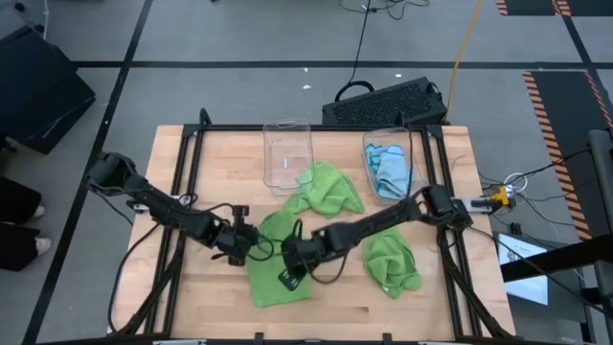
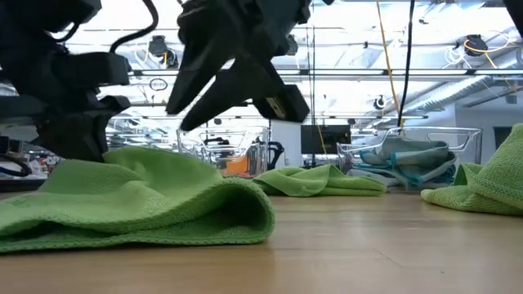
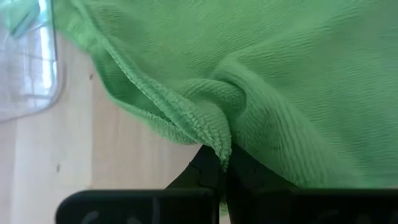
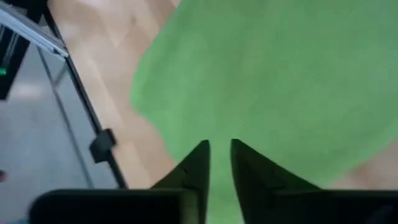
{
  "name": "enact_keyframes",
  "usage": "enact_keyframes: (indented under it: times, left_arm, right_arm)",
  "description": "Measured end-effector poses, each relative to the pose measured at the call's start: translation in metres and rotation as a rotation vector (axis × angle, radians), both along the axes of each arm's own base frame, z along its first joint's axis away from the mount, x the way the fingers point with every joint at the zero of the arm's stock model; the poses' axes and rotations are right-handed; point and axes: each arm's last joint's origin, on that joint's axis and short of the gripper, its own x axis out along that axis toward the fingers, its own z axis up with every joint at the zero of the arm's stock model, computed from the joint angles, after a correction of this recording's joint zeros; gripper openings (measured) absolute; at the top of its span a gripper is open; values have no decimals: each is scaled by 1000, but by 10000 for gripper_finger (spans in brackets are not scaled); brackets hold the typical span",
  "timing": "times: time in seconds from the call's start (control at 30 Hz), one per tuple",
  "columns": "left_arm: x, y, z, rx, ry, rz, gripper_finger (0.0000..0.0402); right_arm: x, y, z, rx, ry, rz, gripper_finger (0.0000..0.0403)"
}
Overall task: Fold microfiber towels
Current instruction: Fold the bottom left green microfiber towel
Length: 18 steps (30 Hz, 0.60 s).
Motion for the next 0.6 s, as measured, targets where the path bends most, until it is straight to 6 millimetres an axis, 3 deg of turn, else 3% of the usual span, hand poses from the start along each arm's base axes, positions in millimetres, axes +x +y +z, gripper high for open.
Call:
enact_keyframes:
  times: [0.17,0.33,0.6]
  left_arm:
    - [-2,-8,1,-12,-19,-32,3]
    - [-5,-14,1,-10,-15,-62,4]
    - [-5,-22,5,27,-12,-165,4]
  right_arm:
    - [-2,-37,14,-124,-57,105,135]
    - [-7,-73,-4,-156,-131,81,205]
    - [-15,-122,-25,-251,-364,83,247]
